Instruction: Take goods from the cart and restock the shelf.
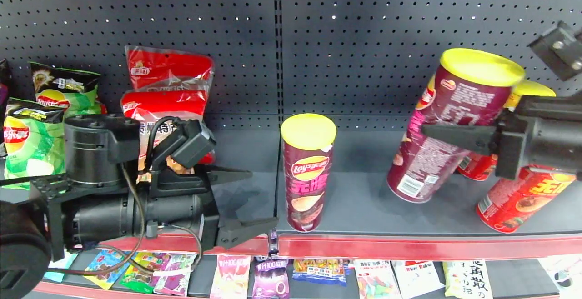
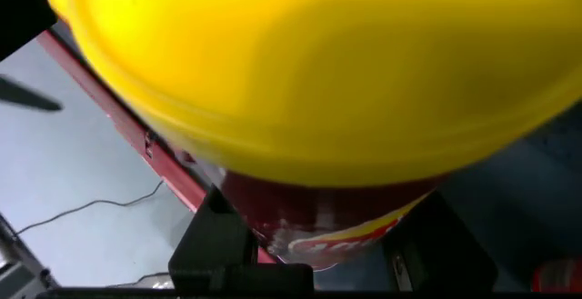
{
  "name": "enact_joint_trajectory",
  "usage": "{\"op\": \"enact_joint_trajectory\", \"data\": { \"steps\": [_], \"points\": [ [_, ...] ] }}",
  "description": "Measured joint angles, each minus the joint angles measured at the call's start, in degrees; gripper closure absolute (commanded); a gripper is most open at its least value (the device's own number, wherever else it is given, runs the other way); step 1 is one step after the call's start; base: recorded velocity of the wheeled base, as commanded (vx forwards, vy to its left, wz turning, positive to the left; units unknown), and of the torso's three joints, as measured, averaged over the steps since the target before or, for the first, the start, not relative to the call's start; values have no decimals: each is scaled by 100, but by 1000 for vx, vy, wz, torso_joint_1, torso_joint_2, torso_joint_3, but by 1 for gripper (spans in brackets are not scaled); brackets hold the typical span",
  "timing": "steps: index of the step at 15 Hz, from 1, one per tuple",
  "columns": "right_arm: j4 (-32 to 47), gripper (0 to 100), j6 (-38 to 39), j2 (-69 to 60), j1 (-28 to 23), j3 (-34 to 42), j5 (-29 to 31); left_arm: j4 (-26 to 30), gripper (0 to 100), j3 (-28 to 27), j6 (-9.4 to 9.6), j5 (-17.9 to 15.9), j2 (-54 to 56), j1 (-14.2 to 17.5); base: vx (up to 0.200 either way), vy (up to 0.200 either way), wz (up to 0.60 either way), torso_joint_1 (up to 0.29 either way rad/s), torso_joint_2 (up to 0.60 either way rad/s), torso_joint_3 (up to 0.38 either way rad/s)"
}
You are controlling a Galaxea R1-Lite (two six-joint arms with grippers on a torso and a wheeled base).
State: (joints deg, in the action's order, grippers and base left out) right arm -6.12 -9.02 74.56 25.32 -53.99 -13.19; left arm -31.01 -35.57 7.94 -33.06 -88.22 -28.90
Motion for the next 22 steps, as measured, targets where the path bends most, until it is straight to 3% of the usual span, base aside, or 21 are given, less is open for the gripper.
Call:
{"op": "enact_joint_trajectory", "data": {
  "steps": [8,15,22],
  "points": [
    [-22,100,-9,1886,555,-1698,222,15,0,296,-6,88,551,267,0,0,0,0,0,0],
    [-709,100,5,2957,605,-2148,-49,11,0,291,-15,233,636,416,0,0,0,0,0,0],
    [-805,100,40,3806,623,-2729,-121,17,0,294,-20,238,622,457,0,0,0,0,0,0]
  ]
}}
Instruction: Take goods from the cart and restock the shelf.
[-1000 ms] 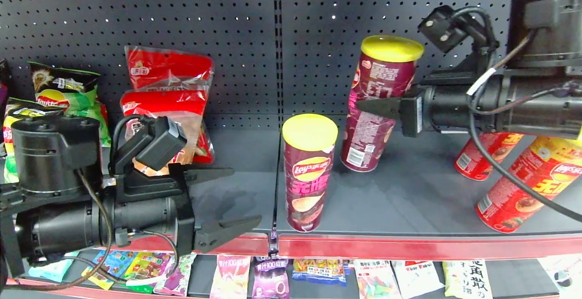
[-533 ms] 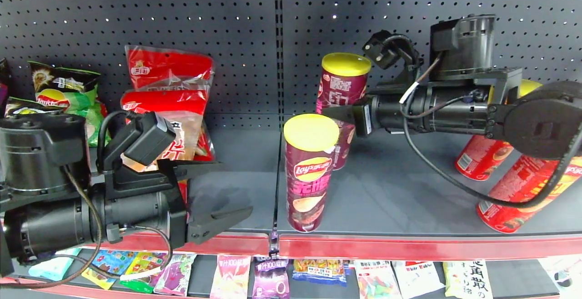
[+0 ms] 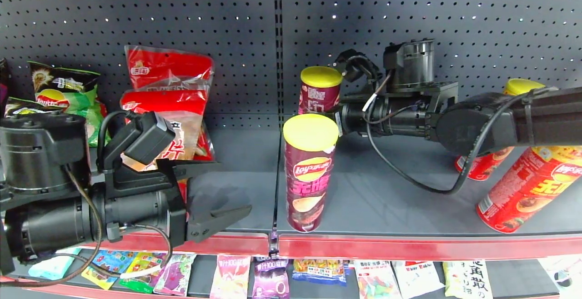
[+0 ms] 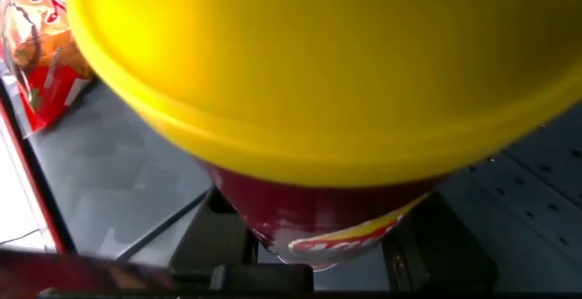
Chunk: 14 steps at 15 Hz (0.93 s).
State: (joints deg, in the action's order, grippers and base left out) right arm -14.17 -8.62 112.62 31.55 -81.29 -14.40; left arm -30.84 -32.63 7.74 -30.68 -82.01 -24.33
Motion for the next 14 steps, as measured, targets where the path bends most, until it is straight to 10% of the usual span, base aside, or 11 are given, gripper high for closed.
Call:
{"op": "enact_joint_trajectory", "data": {
  "steps": [3,4,14],
  "points": [
    [5,100,2,141,-2,-29,1,-2,0,-20,-5,-10,-35,0,0,0,0,0,0,0],
    [0,0,2,166,-10,-29,0,-2,0,-20,-2,-7,-49,0,0,0,0,0,0,0],
    [56,0,173,-401,-24,563,107,-6,0,-40,-2,0,-99,9,0,0,0,0,0,0]
  ]
}}
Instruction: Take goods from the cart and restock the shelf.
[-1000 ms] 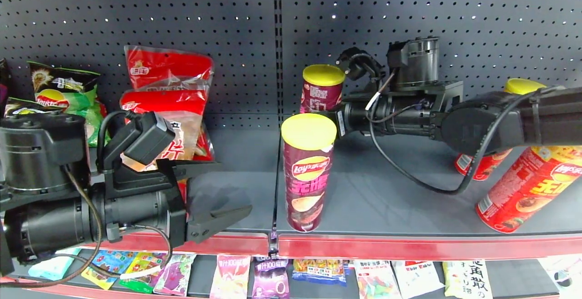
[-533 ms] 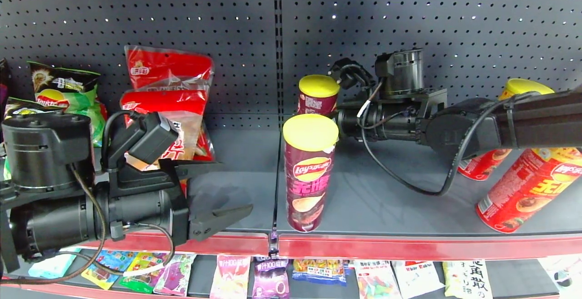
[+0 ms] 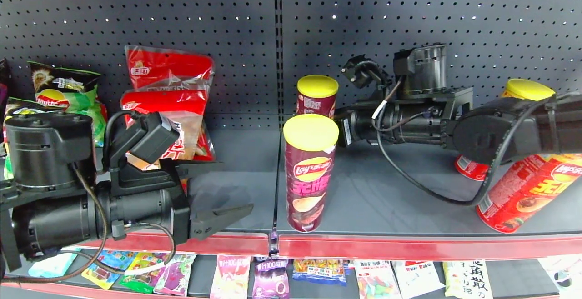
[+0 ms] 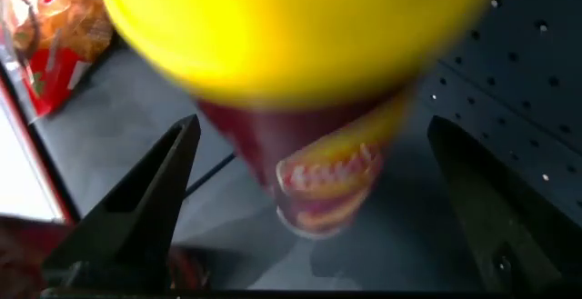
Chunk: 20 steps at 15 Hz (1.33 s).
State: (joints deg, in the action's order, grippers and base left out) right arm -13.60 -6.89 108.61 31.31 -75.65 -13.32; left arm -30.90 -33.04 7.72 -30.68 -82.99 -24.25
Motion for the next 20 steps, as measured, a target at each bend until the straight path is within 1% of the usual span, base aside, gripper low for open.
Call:
{"op": "enact_joint_trajectory", "data": {
  "steps": [7,12,16,20],
  "points": [
    [52,0,-4,-1134,-9,918,169,0,0,2,27,77,-9,-2,0,0,0,0,0,0],
    [384,0,-4,-1955,-16,1454,217,0,0,7,46,90,-41,-9,0,0,0,0,0,0],
    [1156,0,2,-2909,-6,1935,206,0,0,21,60,83,-88,-34,0,0,0,0,0,0],
    [1801,0,11,-4198,15,2726,162,-11,0,-95,71,72,-297,-161,0,0,0,0,0,0]
  ]
}}
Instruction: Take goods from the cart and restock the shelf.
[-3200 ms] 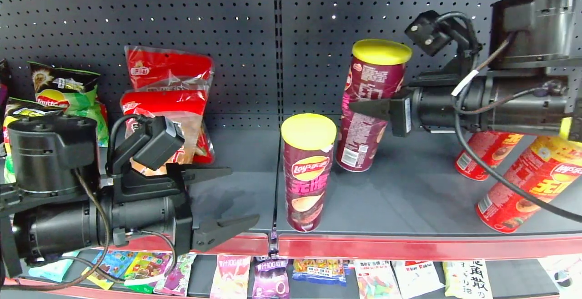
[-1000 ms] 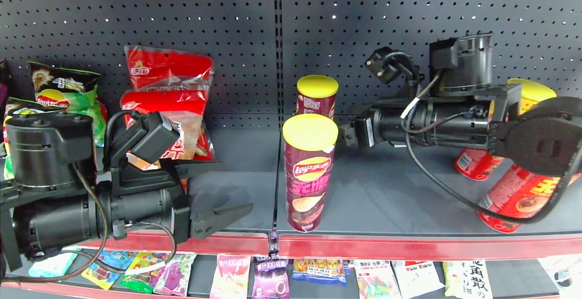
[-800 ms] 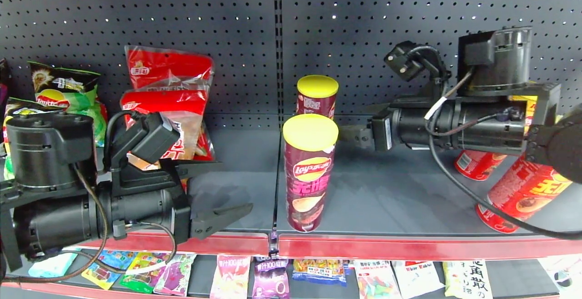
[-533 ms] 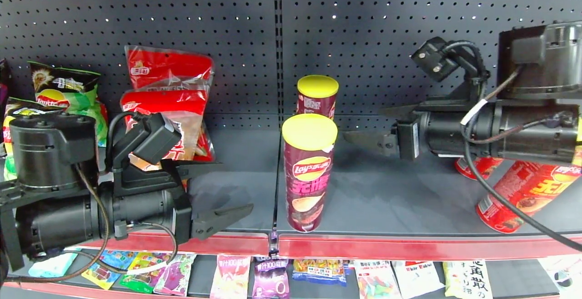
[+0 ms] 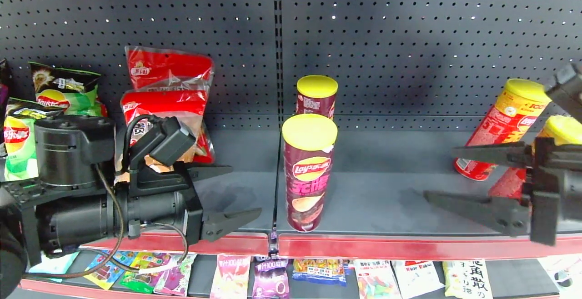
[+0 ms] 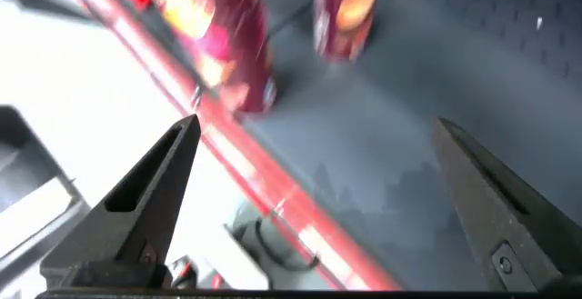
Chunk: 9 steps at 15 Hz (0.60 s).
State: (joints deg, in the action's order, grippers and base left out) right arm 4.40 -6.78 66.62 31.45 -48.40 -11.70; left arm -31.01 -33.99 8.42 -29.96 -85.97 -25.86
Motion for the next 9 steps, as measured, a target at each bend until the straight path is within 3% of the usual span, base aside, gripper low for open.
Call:
{"op": "enact_joint_trajectory", "data": {
  "steps": [4,7,9],
  "points": [
    [318,0,177,-1298,-98,844,98,-2,0,-165,169,7,-367,-104,0,0,0,0,0,0],
    [343,0,416,-1869,-552,1036,243,0,0,-297,356,9,-689,-118,0,0,0,0,0,0],
    [347,0,446,-2074,-718,1083,251,0,0,-492,380,27,-912,-121,0,0,0,0,0,0]
  ]
}}
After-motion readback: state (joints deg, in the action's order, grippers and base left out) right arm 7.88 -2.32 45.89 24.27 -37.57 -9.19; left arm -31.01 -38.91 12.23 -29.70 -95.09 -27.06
